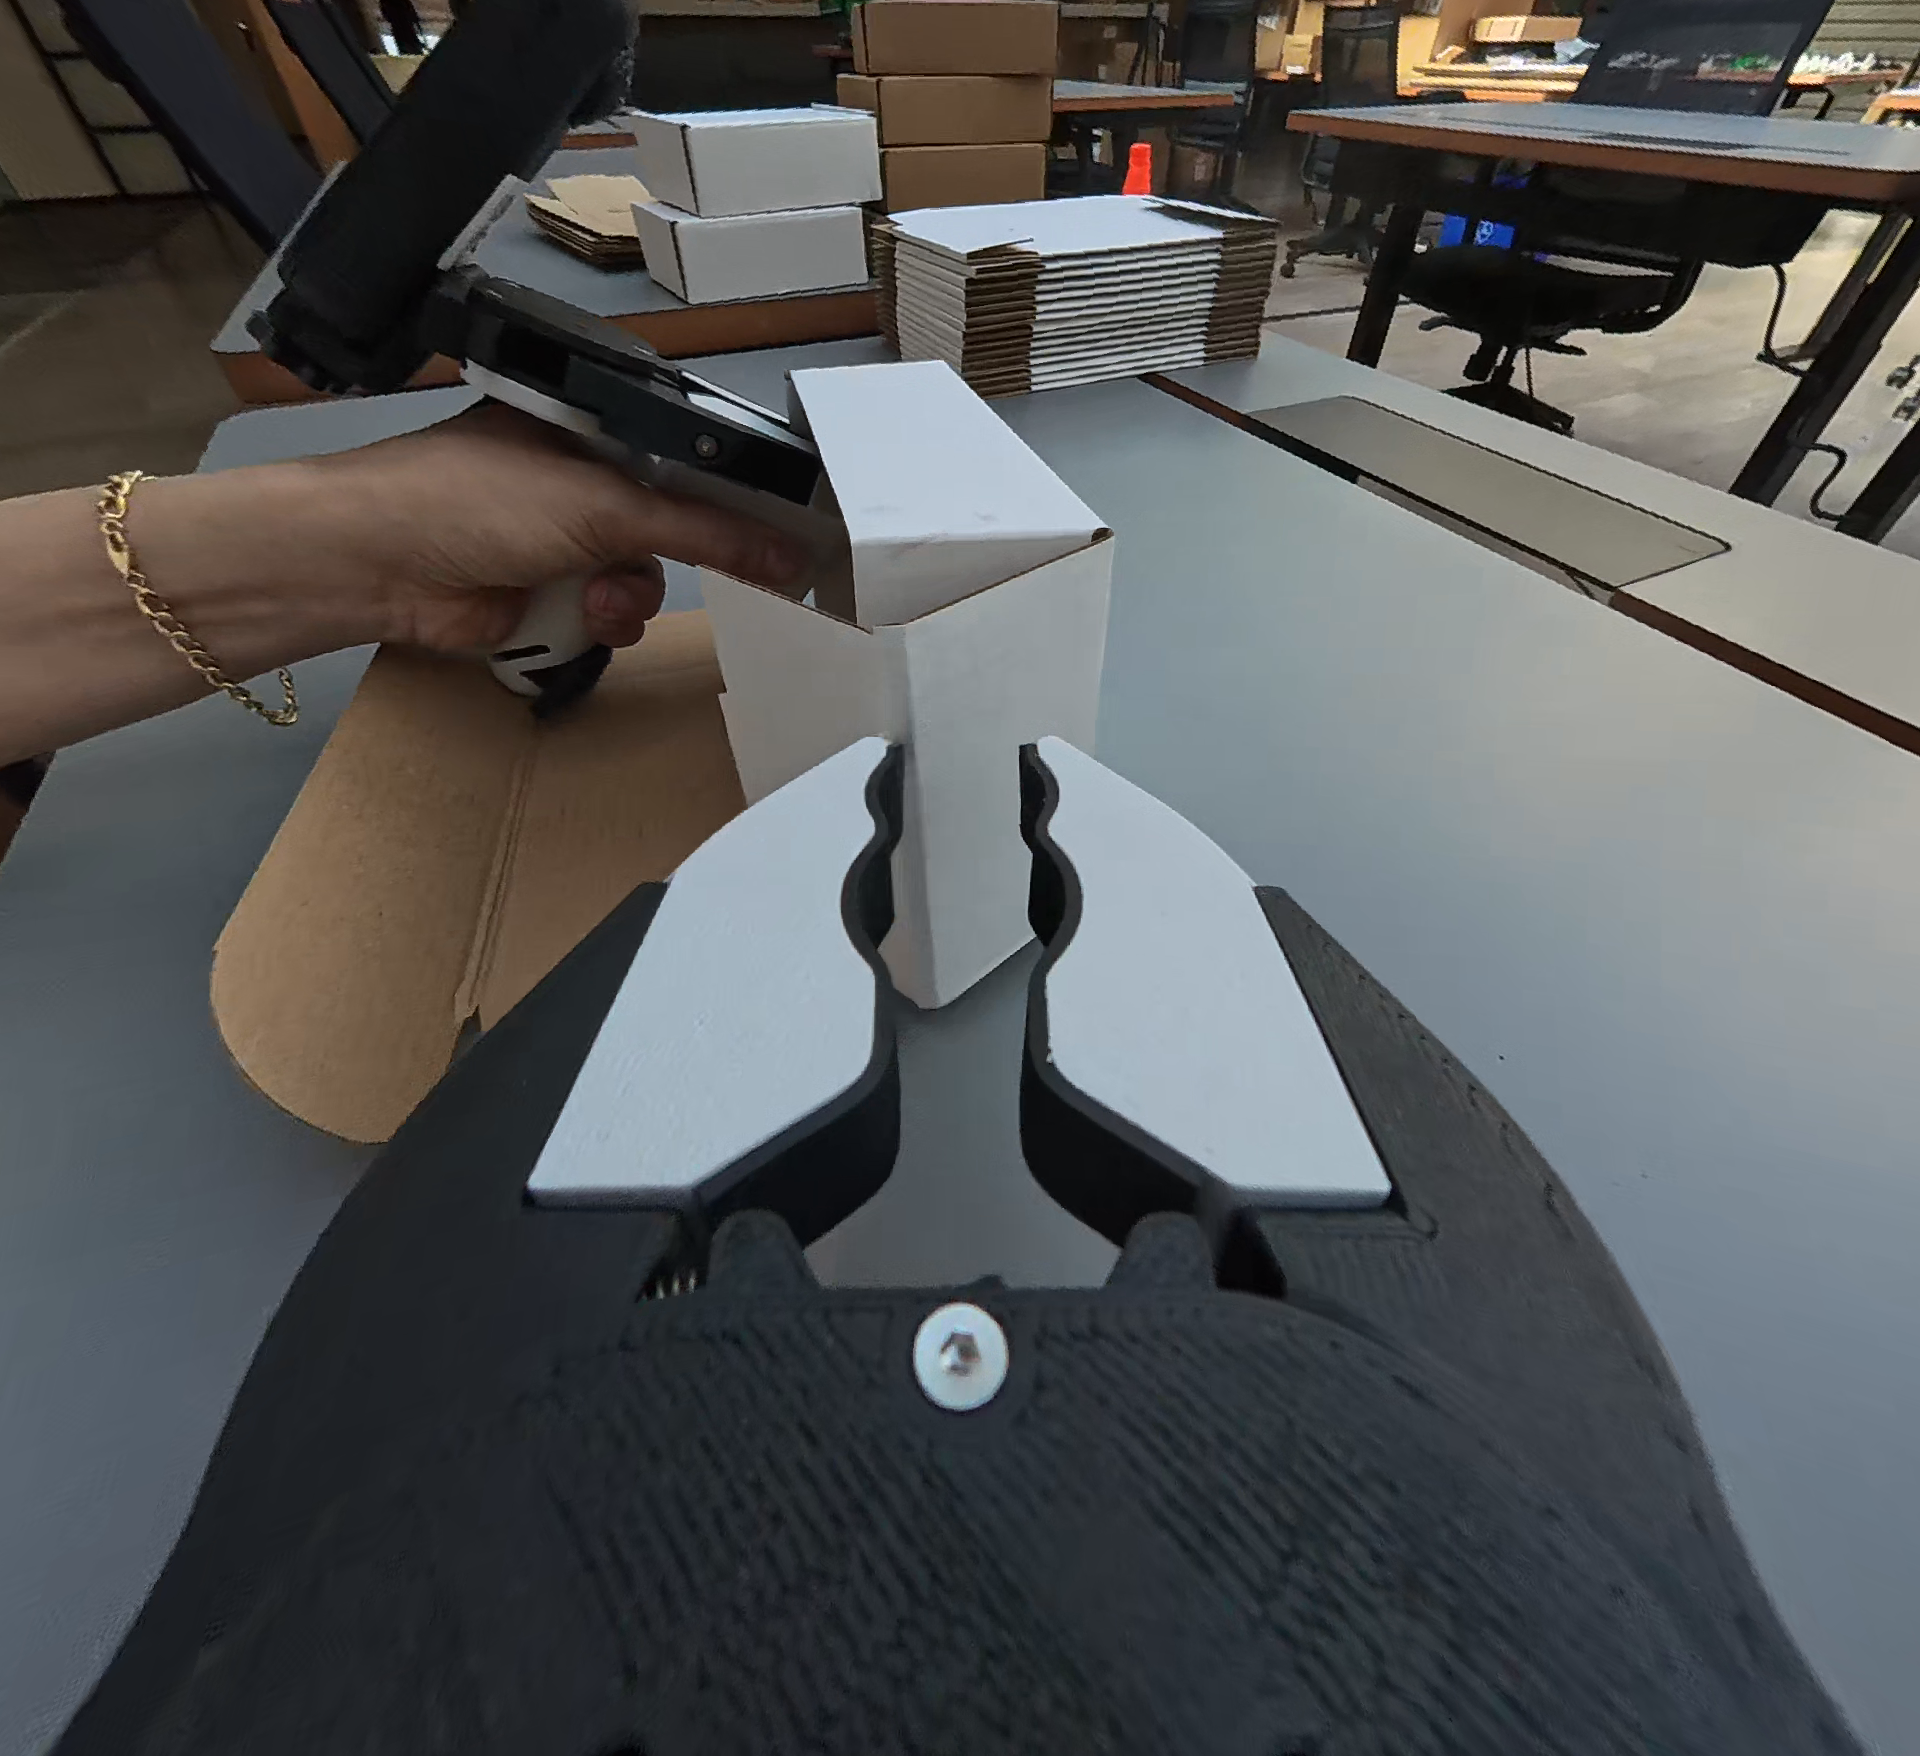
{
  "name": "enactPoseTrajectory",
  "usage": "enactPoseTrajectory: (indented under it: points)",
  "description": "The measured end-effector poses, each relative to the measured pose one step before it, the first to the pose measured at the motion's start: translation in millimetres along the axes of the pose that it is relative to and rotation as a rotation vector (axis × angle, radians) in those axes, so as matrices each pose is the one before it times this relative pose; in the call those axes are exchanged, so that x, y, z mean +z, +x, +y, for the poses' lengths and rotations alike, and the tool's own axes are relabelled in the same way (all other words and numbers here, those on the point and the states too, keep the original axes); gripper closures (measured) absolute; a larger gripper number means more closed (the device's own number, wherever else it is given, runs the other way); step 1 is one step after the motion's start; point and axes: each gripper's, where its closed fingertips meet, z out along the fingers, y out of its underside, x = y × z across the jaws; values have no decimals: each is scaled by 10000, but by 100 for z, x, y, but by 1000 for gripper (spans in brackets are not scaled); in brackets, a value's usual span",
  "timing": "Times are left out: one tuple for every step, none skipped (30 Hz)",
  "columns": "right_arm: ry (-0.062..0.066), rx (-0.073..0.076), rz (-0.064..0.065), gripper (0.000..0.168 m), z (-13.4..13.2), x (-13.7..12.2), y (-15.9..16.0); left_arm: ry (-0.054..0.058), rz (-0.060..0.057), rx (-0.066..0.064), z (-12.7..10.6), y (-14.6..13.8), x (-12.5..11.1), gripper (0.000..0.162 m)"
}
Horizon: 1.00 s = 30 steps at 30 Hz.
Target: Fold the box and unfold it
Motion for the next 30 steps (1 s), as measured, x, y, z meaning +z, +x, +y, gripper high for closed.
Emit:
enactPoseTrajectory:
  points:
    - [76, 88, -328, 135, -16, -42, -248, 21, 5, 7, -8, 22, 6, 156]
    - [15, 85, -277, 132, 39, -18, -181, 10, -15, 28, 5, 3, -13, 156]
    - [-13, 7, -4, 133, 69, 13, 167, 11, 6, 43, 7, 18, 1, 156]
    - [-41, -63, 98, 134, 99, 103, 278, 14, 3, 31, 5, 34, -17, 156]
    - [-50, -35, -50, 136, 75, 138, 14, 15, -30, 41, 7, -17, -3, 156]
    - [-12, 31, -64, 139, -40, 134, -78, 8, -38, 41, -1, -15, -16, 156]
    - [-13, 32, 9, 141, -48, 138, -81, -1, -30, 11, 12, -25, -15, 156]
    - [-26, -26, -2, 141, -27, 132, -215, -2, -9, -18, -7, -7, -8, 156]
    - [-33, -42, 59, 141, 50, 154, -226, 3, -5, -10, 10, 0, -2, 156]
    - [-43, -32, 206, 141, 98, 167, -80, 11, -22, 5, -1, 29, -1, 156]
    - [-63, -95, 238, 140, 89, 153, -70, 11, -53, 39, -3, 17, -8, 156]
    - [-75, -175, 260, 140, 66, 128, -86, 11, -70, 50, 7, 15, 0, 156]
    - [-105, -168, 392, 140, 103, 145, 104, 13, -55, 13, 8, 41, -11, 156]
    - [-75, -56, 456, 140, 45, 164, 188, 12, -61, 1, -1, 13, -21, 156]
    - [-34, 17, 336, 139, -25, 205, -21, 9, -61, 12, 6, 4, -10, 156]
    - [-54, 87, 327, 139, -20, 243, -51, 3, -43, -26, 2, 3, -2, 156]
    - [-41, 186, 458, 139, -47, 267, 75, -4, -29, -71, 1, 4, -17, 156]
    - [-71, 205, 623, 139, -4, 283, 249, 5, -24, -88, 12, 32, -9, 156]
    - [-130, 126, 709, 139, 80, 274, 361, 18, -33, -105, 0, 43, -7, 155]
    - [-196, 4, 720, 138, 164, 297, 414, 24, -39, -74, 13, 32, -14, 155]
    - [-210, -154, 606, 138, 183, 343, 314, 27, -63, -3, 3, 32, -24, 155]
    - [-123, -189, 442, 137, 57, 344, 160, 15, -102, 33, 1, -24, -19, 155]
    - [-71, -15, 380, 137, -25, 311, 171, 3, -123, 9, 9, -74, -24, 155]
    - [-36, 81, 278, 137, -62, 261, 107, 16, -93, -22, -9, -66, -4, 155]
    - [-47, 25, 289, 138, -18, 235, 197, 31, -57, -69, -8, -26, 5, 154]
    - [-52, -14, 315, 139, -21, 239, 224, 39, -60, -93, -20, -24, 11, 153]
    - [28, -27, 163, 138, -142, 229, -48, 47, -70, -82, -26, -55, 7, 153]
    - [21, -35, 68, 136, -113, 207, -135, 42, -55, -59, -22, -63, 25, 154]
    - [-89, -130, -58, 132, 65, 209, -201, 17, 5, -35, -19, -20, 16, 153]
    - [41, -83, -387, 129, -88, 120, -488, 6, 13, -41, -15, -54, 15, 153]
